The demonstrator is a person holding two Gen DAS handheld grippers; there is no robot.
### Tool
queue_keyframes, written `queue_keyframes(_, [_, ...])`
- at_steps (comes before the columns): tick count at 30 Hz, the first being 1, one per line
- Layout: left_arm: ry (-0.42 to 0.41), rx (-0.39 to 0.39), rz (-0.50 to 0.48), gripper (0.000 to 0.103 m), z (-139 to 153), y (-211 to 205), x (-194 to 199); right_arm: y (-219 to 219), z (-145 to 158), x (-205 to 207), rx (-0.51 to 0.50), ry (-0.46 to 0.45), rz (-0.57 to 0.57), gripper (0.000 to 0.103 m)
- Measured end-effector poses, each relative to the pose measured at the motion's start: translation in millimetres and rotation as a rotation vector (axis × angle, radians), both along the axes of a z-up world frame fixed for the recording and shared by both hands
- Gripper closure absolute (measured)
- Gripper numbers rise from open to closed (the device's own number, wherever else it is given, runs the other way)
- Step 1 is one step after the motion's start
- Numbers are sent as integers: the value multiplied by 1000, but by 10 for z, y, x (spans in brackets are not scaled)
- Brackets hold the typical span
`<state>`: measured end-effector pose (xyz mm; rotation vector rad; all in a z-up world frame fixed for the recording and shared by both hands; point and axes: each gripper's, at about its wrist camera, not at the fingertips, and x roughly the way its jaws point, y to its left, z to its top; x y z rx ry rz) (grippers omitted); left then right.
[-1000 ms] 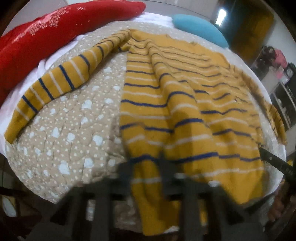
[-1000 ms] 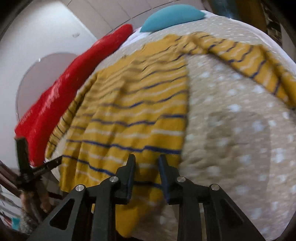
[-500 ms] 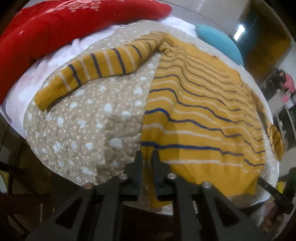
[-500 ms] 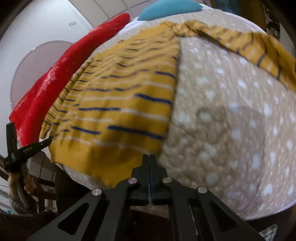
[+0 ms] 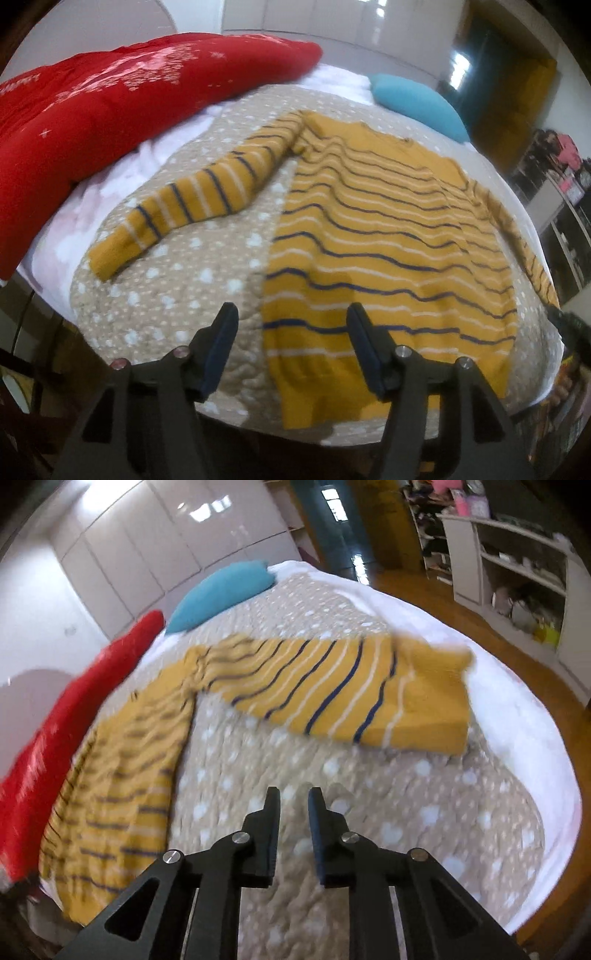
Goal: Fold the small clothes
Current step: 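Grasp the other sleeve cuff with the right gripper and lift it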
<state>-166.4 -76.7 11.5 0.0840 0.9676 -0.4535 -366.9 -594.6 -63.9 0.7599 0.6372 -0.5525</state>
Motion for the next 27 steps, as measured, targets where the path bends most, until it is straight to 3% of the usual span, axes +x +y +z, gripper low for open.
queue_keyframes(3, [-2, 5, -37, 37, -2, -174, -34, -150, -133, -28, 110, -55, -20, 70])
queue_keyframes(7, [-2, 29, -73, 36, -17, -332, -60, -212, -256, -10, 118, -87, -78, 64])
queue_keyframes(10, [1, 35, -83, 36, -5, -422, -71, -375, -256, 30, 117, -128, -130, 54])
queue_keyframes(12, [-4, 41, -91, 36, 10, -477, -96, -544, -258, 86, 118, -145, -167, 54])
queue_keyframes(13, [-5, 50, -97, 36, 13, -508, -112, -619, -268, 109, 114, -143, -176, 56])
queue_keyframes(14, [-6, 56, -99, 36, 14, -522, -119, -708, -271, 144, 112, -123, -190, 83])
queue_keyframes(15, [-6, 61, -101, 36, 15, -532, -121, -788, -266, 152, 107, -109, -197, 97])
queue_keyframes(22, [-6, 44, -103, 36, 32, -534, -69, -1428, 135, -269, -34, -105, -466, 98])
queue_keyframes(27, [16, 2, -121, 36, -19, -544, -71, -1608, 336, -22, -98, -21, -395, 98])
